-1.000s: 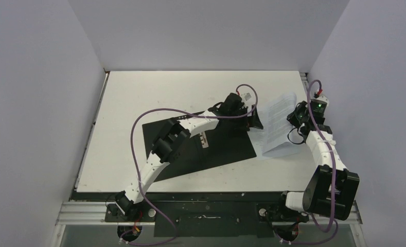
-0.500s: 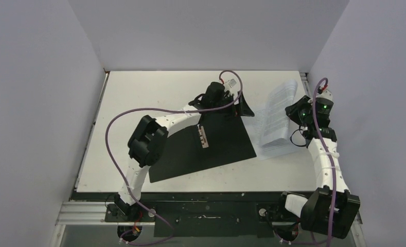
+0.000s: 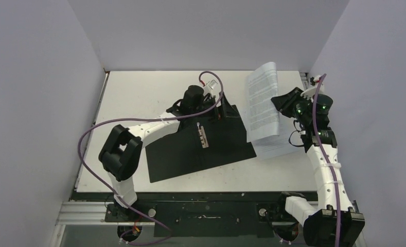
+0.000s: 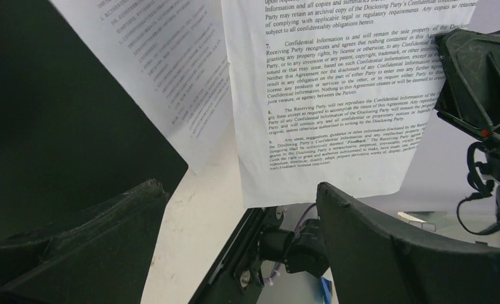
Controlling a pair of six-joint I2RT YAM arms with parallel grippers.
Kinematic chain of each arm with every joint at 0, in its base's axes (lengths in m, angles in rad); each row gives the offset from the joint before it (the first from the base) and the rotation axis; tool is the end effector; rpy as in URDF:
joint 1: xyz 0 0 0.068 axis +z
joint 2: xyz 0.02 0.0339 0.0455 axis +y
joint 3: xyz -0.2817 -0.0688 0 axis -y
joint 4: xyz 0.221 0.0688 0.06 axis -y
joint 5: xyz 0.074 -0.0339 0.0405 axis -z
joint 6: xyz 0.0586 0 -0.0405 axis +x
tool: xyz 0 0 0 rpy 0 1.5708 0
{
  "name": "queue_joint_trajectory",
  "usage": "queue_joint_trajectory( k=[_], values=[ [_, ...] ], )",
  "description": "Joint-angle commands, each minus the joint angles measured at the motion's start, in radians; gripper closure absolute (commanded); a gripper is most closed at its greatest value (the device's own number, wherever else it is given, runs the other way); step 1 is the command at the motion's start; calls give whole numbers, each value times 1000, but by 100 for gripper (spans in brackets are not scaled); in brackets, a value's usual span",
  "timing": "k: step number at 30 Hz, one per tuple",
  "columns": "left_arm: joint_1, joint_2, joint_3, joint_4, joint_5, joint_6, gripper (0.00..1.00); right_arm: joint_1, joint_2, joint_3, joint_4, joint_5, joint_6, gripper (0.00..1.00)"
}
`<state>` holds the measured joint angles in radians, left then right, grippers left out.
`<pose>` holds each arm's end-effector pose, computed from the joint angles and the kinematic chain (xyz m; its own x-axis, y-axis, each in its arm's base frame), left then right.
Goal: Put the files into the folder
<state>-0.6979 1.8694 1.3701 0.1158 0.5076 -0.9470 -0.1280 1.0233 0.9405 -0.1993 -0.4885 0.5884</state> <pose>0.3202 -0.3057 0.2827 -0.9036 -0.1679 -0.3941 0.2971 0.4171 -0.8589 0.2211 -0.0007 0.3605 -0.4152 0.5476 -0.7264 -0.1249 0.7567 0.6418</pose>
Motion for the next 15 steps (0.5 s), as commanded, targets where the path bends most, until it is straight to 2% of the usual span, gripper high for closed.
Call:
queue_joint_trajectory(
  k=[1, 6, 15],
  values=[
    [51, -155, -103, 132, 30, -35, 12, 52, -30, 13, 139, -110, 77, 80],
    [109, -264, -255, 268, 67, -113, 12, 108, -36, -4, 249, -185, 171, 80],
    [158, -390, -406, 449, 95, -208, 12, 344, -35, -23, 354, -108, 266, 80]
  ],
)
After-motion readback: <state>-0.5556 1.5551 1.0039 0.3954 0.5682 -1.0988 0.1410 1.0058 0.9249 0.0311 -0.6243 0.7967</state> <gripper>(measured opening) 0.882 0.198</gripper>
